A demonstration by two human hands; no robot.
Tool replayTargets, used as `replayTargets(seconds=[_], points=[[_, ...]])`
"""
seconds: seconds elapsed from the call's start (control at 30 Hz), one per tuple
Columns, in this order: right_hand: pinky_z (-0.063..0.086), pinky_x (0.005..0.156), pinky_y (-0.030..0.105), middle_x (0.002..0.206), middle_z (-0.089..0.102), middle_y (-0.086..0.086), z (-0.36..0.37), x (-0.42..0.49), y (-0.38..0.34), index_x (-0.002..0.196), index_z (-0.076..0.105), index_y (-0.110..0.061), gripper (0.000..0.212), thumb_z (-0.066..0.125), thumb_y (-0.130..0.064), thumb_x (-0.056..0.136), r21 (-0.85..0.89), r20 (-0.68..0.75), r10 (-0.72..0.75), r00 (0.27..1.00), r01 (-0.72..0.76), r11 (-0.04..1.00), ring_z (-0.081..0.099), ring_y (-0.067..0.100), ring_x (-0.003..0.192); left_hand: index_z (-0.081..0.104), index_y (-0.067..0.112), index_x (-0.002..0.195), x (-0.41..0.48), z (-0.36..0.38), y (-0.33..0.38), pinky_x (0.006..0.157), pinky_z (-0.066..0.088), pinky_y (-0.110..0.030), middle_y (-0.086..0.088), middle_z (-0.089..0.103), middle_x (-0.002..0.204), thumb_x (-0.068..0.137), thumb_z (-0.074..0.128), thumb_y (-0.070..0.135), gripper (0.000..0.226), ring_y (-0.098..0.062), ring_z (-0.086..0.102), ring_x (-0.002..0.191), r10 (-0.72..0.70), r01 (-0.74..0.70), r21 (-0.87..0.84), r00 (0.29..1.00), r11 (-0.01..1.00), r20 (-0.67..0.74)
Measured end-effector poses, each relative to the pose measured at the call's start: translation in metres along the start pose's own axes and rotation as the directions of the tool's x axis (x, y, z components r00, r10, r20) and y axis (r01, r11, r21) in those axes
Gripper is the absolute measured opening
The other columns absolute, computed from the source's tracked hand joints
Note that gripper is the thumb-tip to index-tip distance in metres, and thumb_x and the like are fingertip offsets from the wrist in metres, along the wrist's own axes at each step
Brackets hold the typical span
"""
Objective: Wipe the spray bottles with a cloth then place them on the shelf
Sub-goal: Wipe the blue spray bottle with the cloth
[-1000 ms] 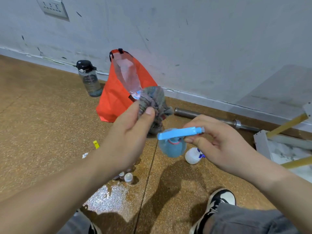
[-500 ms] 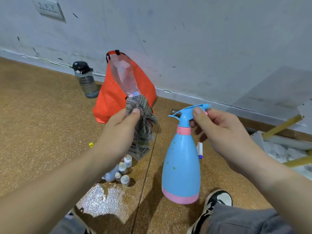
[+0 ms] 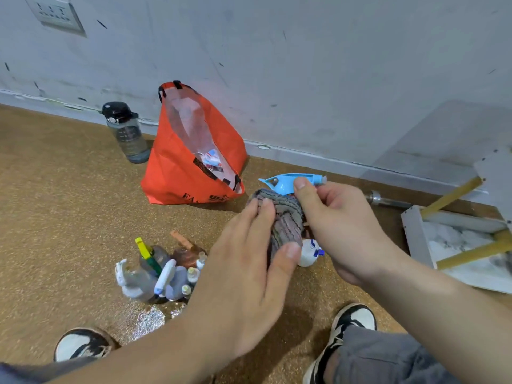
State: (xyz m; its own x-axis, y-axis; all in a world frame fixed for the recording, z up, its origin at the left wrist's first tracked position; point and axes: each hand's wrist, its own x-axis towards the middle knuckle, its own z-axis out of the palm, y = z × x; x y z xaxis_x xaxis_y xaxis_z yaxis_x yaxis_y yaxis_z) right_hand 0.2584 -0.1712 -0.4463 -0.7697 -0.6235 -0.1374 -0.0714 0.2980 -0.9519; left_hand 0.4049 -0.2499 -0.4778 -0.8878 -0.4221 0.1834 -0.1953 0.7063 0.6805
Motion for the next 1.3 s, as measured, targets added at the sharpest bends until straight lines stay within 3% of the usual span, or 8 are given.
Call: replayTargets(seconds=[0.17, 0.37, 0.5, 0.6, 0.87, 1.0, 1.17, 1.3], points=[[0.065, 0.078, 0.032, 0.078, 0.074, 0.0, 0.003, -0.004, -0.005, 0.097, 0.07, -0.004, 0.027, 0.055, -0.025, 0.107, 0.212, -0.003, 0.064, 0.998, -0.061, 0.975, 0.072, 0.013, 0.076, 0.048, 0.033, 0.102, 0.029, -0.002, -0.023, 0.071, 0.041, -0.033, 0.017, 0.063, 0.085, 0.106, 0.036, 0.058, 0.028, -0.005, 0.059, 0.083, -0.187, 0.149, -0.3, 0.977, 0.942, -0.099], [0.063, 0.07, 0.025, 0.078, 0.069, 0.0, -0.006, 0.002, -0.009, 0.096, 0.069, -0.006, 0.025, 0.053, -0.021, 0.107, 0.249, -0.062, 0.086, 0.994, -0.068, 0.966, 0.068, 0.01, 0.072, 0.071, 0.037, 0.107, 0.043, -0.017, -0.026, 0.078, 0.051, -0.034, 0.006, 0.079, 0.09, 0.104, 0.045, 0.061, 0.036, -0.021, 0.075, 0.082, -0.628, 0.719, -0.579, 0.663, 0.384, 0.407], [0.063, 0.073, 0.024, 0.081, 0.074, -0.001, 0.004, -0.003, -0.007, 0.102, 0.071, -0.005, 0.024, 0.053, -0.02, 0.107, 0.288, -0.02, 0.105, 0.994, -0.095, 0.953, 0.071, 0.007, 0.074, 0.057, 0.029, 0.104, 0.027, -0.001, -0.006, 0.077, 0.044, -0.025, 0.016, 0.067, 0.092, 0.107, 0.038, 0.049, 0.028, -0.01, 0.06, 0.09, -0.282, 0.222, -0.392, 0.954, 0.893, -0.103], [0.064, 0.074, 0.026, 0.077, 0.074, -0.004, 0.007, -0.006, -0.009, 0.099, 0.072, -0.006, 0.025, 0.054, -0.022, 0.106, 0.298, -0.03, 0.096, 0.995, -0.082, 0.951, 0.071, 0.007, 0.075, 0.053, 0.03, 0.114, 0.019, 0.004, -0.008, 0.086, 0.046, -0.031, 0.014, 0.063, 0.103, 0.105, 0.039, 0.044, 0.022, -0.011, 0.059, 0.101, -0.097, 0.032, -0.319, 0.977, 0.947, -0.19], [0.059, 0.06, 0.021, 0.085, 0.07, 0.011, -0.009, 0.007, -0.011, 0.094, 0.066, -0.002, 0.027, 0.055, -0.023, 0.107, 0.375, -0.135, 0.177, 0.975, -0.114, 0.92, 0.071, 0.009, 0.067, 0.068, 0.025, 0.115, 0.039, -0.013, -0.025, 0.051, 0.042, -0.027, -0.008, 0.073, 0.076, 0.105, 0.047, 0.053, 0.036, -0.029, 0.064, 0.058, -0.672, 0.798, -0.551, 0.549, 0.243, 0.497], [0.061, 0.063, 0.023, 0.085, 0.072, 0.011, -0.002, 0.006, -0.006, 0.096, 0.065, 0.0, 0.028, 0.054, -0.023, 0.107, 0.43, -0.109, 0.188, 0.976, -0.124, 0.894, 0.072, 0.012, 0.071, 0.061, 0.027, 0.115, 0.027, 0.0, -0.014, 0.079, 0.043, -0.027, 0.01, 0.067, 0.107, 0.11, 0.042, 0.038, 0.023, -0.008, 0.061, 0.1, -0.279, 0.228, -0.378, 0.957, 0.897, -0.085], [0.066, 0.073, 0.032, 0.09, 0.076, 0.016, -0.002, 0.012, -0.011, 0.094, 0.065, -0.003, 0.03, 0.053, -0.027, 0.108, 0.43, -0.13, 0.202, 0.971, -0.128, 0.894, 0.074, 0.019, 0.077, 0.047, 0.024, 0.149, 0.022, 0.008, -0.032, 0.111, 0.041, -0.03, 0.01, 0.057, 0.143, 0.109, 0.042, 0.037, 0.043, -0.01, 0.05, 0.136, 0.066, -0.082, -0.202, 0.994, 0.976, -0.085], [0.066, 0.077, 0.036, 0.094, 0.078, 0.016, -0.019, 0.02, -0.014, 0.09, 0.064, -0.007, 0.031, 0.052, -0.029, 0.108, 0.485, -0.202, 0.218, 0.955, -0.096, 0.869, 0.078, 0.025, 0.088, 0.065, 0.032, 0.112, 0.032, -0.002, -0.036, 0.058, 0.05, -0.029, -0.007, 0.078, 0.098, 0.11, 0.039, 0.049, 0.031, -0.034, 0.074, 0.088, -0.545, 0.616, -0.673, 0.756, 0.409, 0.361]])
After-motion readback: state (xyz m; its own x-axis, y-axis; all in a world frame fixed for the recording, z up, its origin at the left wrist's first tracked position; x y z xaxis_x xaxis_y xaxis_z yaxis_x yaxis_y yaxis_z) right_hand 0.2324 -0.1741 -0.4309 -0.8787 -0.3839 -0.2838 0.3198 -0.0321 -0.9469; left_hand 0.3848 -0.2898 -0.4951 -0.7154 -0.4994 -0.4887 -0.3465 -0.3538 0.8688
